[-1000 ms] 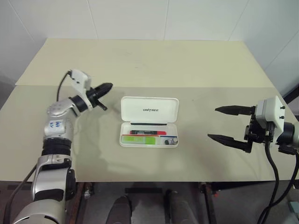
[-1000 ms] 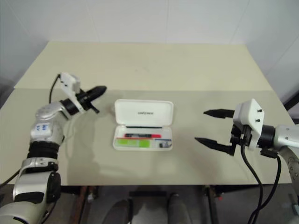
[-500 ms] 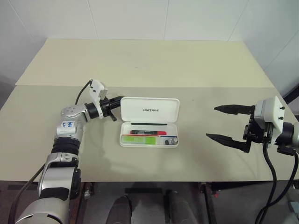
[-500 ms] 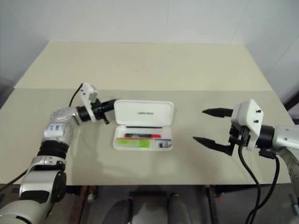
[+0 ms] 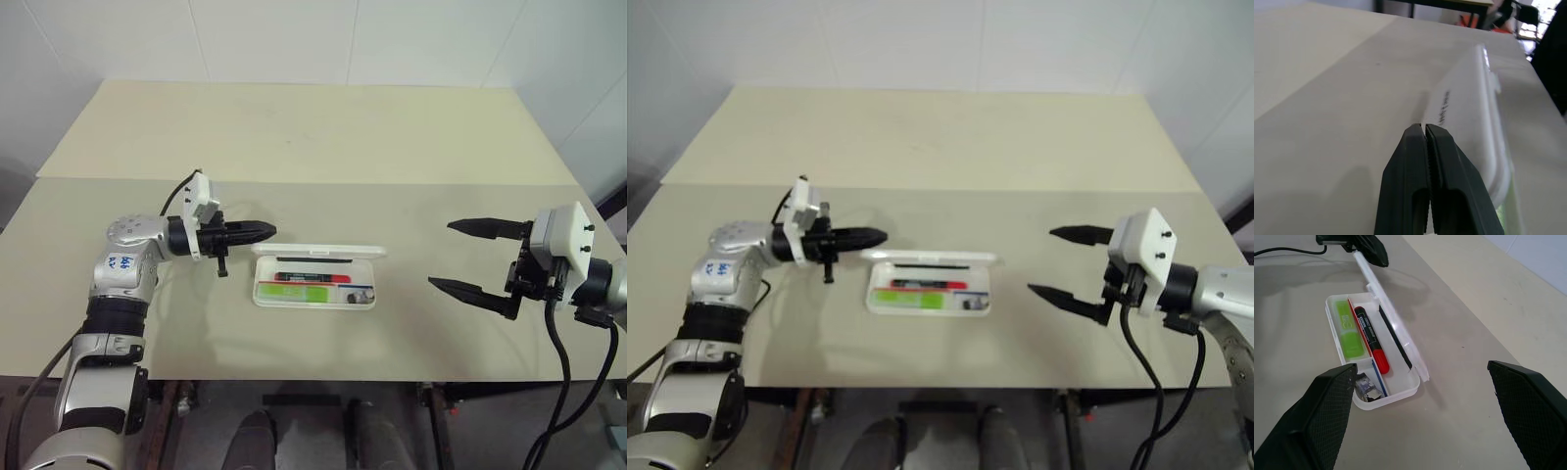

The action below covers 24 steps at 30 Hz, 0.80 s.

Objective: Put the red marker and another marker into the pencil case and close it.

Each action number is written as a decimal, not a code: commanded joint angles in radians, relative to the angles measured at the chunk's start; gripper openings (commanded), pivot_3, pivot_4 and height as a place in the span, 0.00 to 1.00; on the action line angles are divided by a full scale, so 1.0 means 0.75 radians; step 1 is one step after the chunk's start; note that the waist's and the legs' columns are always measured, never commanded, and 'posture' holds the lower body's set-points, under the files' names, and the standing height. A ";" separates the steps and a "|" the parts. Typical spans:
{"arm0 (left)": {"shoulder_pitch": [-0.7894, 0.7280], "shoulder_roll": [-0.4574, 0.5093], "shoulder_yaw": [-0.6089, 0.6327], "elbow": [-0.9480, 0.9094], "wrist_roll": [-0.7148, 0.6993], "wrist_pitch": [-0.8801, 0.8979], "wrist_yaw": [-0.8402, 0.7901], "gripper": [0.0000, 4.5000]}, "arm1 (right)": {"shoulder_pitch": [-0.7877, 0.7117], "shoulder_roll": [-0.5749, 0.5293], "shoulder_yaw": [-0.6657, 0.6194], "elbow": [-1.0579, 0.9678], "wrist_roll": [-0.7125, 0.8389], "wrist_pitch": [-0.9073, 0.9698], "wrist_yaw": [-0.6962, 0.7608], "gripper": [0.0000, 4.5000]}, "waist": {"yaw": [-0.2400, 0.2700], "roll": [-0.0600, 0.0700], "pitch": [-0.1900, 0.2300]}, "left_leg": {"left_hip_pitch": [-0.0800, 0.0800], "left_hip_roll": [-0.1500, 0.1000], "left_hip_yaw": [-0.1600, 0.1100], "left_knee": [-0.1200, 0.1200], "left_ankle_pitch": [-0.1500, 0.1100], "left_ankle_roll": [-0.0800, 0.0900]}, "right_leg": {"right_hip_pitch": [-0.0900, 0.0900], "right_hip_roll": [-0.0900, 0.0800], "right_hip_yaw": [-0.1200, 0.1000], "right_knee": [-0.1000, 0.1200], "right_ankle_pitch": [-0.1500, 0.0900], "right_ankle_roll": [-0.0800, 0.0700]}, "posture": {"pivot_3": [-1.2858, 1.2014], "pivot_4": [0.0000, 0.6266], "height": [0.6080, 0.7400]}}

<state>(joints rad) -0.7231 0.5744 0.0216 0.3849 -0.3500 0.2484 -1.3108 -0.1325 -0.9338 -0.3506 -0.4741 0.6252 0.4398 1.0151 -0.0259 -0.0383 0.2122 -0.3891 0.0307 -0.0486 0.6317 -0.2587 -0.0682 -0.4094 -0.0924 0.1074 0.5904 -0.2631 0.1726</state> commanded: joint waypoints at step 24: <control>0.044 -0.055 -0.333 -0.039 0.164 0.120 -0.010 0.01 | 0.066 0.077 -0.032 -0.172 0.033 0.023 -0.154 1.00 | 0.000 0.001 -0.001 | 0.002 0.000 0.000 0.003 0.000 0.000 | 0.003 0.000 0.000 0.000 -0.006 -0.012 | 0.52 0.24 1.00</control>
<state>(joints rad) -0.6939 0.5407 -0.2053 0.3280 -0.2672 0.3425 -1.3398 -0.0900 -0.8844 -0.3482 -0.5683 0.6294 0.4598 0.9144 -0.0256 -0.0377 0.2118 -0.3876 0.0306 -0.0486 0.6345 -0.2585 -0.0678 -0.4072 -0.0925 0.1079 0.5905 -0.2691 0.1609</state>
